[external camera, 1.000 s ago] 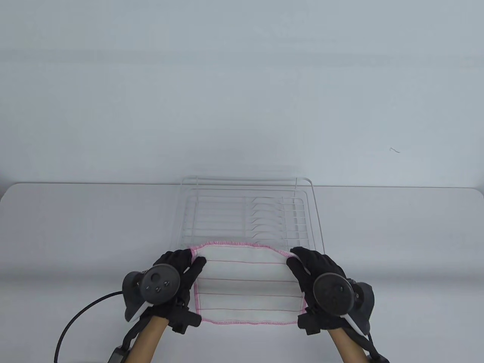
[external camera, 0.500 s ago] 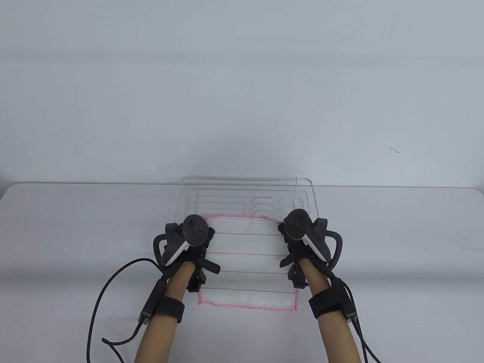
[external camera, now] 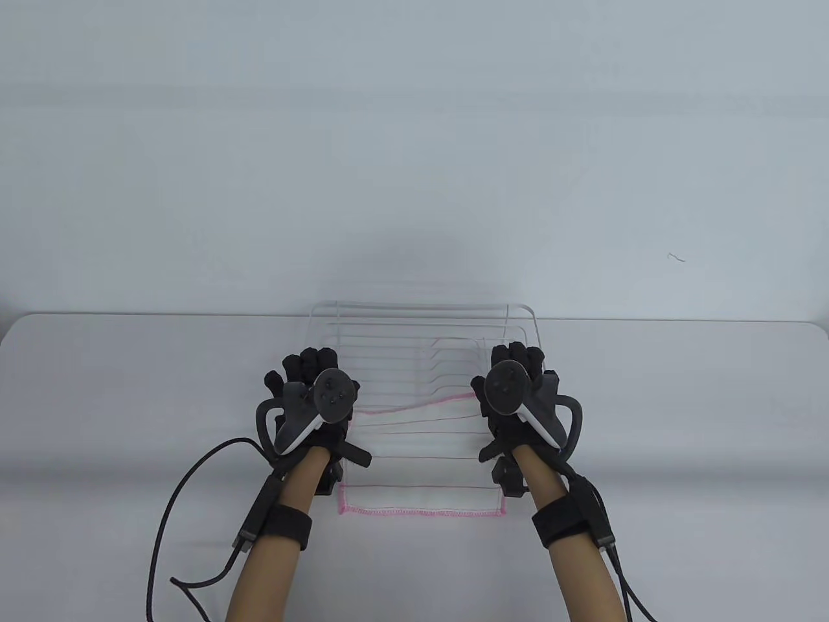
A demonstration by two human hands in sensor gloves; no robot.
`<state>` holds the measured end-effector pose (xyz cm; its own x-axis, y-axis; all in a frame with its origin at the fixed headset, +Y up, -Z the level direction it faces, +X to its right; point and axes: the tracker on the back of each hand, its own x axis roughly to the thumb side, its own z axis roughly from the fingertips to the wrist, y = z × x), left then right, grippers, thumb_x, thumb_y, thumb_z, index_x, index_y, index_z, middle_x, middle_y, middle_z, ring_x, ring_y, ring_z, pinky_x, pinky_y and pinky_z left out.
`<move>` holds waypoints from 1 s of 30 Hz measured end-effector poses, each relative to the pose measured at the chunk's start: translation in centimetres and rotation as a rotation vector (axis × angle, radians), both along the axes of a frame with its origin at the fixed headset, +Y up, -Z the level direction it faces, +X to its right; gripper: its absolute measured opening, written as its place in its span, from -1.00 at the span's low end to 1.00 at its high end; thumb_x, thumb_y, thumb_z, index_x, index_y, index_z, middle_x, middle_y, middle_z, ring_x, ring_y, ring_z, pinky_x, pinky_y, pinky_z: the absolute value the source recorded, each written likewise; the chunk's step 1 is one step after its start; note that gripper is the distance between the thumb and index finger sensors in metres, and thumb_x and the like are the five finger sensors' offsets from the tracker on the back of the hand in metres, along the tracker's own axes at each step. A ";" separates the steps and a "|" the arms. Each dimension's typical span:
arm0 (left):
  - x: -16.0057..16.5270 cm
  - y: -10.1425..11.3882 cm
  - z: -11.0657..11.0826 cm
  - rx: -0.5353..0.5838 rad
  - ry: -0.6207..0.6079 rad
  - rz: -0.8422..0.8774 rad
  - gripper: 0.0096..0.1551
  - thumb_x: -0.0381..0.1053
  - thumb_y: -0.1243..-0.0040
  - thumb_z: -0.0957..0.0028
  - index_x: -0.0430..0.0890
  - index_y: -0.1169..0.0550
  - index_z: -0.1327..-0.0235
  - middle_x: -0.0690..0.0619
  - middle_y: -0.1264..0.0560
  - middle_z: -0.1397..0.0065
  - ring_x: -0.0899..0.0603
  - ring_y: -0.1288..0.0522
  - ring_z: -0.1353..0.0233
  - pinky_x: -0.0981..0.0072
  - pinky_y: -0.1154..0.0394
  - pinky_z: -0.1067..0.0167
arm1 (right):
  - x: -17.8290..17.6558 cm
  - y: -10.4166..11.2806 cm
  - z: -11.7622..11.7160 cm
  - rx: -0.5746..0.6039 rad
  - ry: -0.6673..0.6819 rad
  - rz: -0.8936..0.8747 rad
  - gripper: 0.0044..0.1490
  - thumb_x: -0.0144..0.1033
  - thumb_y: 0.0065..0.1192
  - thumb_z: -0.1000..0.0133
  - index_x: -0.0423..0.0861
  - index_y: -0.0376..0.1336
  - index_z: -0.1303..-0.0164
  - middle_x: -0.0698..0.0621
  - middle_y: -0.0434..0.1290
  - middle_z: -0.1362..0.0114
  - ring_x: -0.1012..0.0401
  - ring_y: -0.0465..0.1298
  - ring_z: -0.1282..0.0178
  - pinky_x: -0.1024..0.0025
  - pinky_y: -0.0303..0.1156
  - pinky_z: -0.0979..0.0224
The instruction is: Drape dish cloth over dish rack edge
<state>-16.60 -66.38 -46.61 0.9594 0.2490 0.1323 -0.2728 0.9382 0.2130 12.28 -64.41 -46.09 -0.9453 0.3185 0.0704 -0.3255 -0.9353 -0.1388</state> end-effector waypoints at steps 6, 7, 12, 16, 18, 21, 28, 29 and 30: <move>1.2 3.8 8.0 0.118 -0.248 0.034 -0.26 0.06 0.09 -0.30 -0.29 -0.16 -0.64 -0.42 -0.11 -0.67 -0.59 0.05 -0.62 -0.66 0.18 -0.26 | -0.7 4.3 8.3 0.166 0.177 -0.020 -0.24 -0.03 -0.14 -0.36 -0.12 -0.10 -0.71 -0.16 -0.19 -0.80 -0.13 -0.25 -0.81 -0.35 -0.29 -0.60; 1.5 4.0 9.6 0.124 -0.277 0.023 -0.26 0.07 0.09 -0.31 -0.28 -0.17 -0.64 -0.42 -0.11 -0.67 -0.59 0.05 -0.62 -0.66 0.18 -0.26 | -0.9 4.7 9.8 0.193 0.197 -0.017 -0.25 -0.04 -0.14 -0.36 -0.11 -0.10 -0.71 -0.15 -0.20 -0.80 -0.13 -0.26 -0.81 -0.35 -0.30 -0.60; 2.8 3.6 14.9 0.134 -0.351 -0.011 -0.28 0.06 0.09 -0.31 -0.28 -0.18 -0.64 -0.41 -0.12 -0.68 -0.59 0.04 -0.63 -0.67 0.18 -0.27 | -1.2 4.7 15.3 0.242 0.241 0.024 -0.24 -0.03 -0.14 -0.37 -0.11 -0.10 -0.72 -0.15 -0.20 -0.81 -0.13 -0.26 -0.81 -0.36 -0.31 -0.59; 3.5 1.7 17.3 0.074 -0.378 -0.041 -0.27 0.07 0.10 -0.32 -0.28 -0.18 -0.65 -0.40 -0.11 -0.69 -0.56 0.07 -0.65 -0.65 0.18 -0.29 | -0.9 2.8 18.1 0.223 0.234 0.043 -0.25 -0.03 -0.14 -0.37 -0.10 -0.09 -0.72 -0.15 -0.20 -0.81 -0.13 -0.26 -0.81 -0.37 -0.32 -0.59; 3.6 0.6 17.6 0.049 -0.383 -0.030 -0.27 0.07 0.10 -0.32 -0.28 -0.18 -0.65 -0.41 -0.10 -0.69 -0.56 0.08 -0.65 -0.65 0.18 -0.29 | -0.7 1.5 18.7 0.205 0.232 0.041 -0.25 -0.03 -0.14 -0.37 -0.10 -0.08 -0.72 -0.15 -0.19 -0.81 -0.12 -0.26 -0.81 -0.38 -0.33 -0.58; 3.5 -1.1 17.7 0.012 -0.379 -0.006 -0.27 0.06 0.10 -0.32 -0.28 -0.17 -0.65 -0.41 -0.09 -0.69 -0.57 0.09 -0.65 -0.66 0.19 -0.29 | -0.1 -0.9 18.9 0.173 0.207 0.018 -0.26 -0.03 -0.14 -0.37 -0.10 -0.07 -0.71 -0.15 -0.17 -0.81 -0.12 -0.24 -0.81 -0.38 -0.32 -0.58; 2.5 -2.0 17.9 0.021 -0.365 0.017 -0.28 0.06 0.10 -0.32 -0.28 -0.18 -0.64 -0.41 -0.11 -0.68 -0.58 0.07 -0.64 -0.66 0.18 -0.28 | 1.4 -3.7 18.5 0.093 0.162 -0.011 -0.26 -0.02 -0.14 -0.37 -0.10 -0.06 -0.71 -0.14 -0.17 -0.81 -0.12 -0.24 -0.81 -0.38 -0.32 -0.58; 2.4 -2.0 17.9 0.027 -0.370 0.025 -0.28 0.06 0.10 -0.32 -0.28 -0.19 -0.64 -0.41 -0.11 -0.68 -0.58 0.07 -0.64 -0.66 0.18 -0.28 | 1.3 -3.7 18.4 0.089 0.164 -0.015 -0.26 -0.02 -0.15 -0.37 -0.10 -0.06 -0.71 -0.14 -0.17 -0.81 -0.11 -0.24 -0.82 -0.38 -0.32 -0.58; 2.5 -2.0 17.9 0.028 -0.370 0.033 -0.28 0.06 0.10 -0.32 -0.29 -0.19 -0.64 -0.42 -0.11 -0.68 -0.58 0.07 -0.64 -0.66 0.18 -0.28 | 1.3 -3.8 18.4 0.076 0.170 -0.023 -0.26 -0.02 -0.15 -0.37 -0.10 -0.06 -0.71 -0.14 -0.17 -0.81 -0.12 -0.24 -0.81 -0.38 -0.32 -0.57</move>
<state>-14.15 -68.36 -28.69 0.8371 0.2703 0.4755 -0.3662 0.9228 0.1200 13.57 -68.19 -27.69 -0.9102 0.3279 0.2532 -0.3718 -0.9160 -0.1504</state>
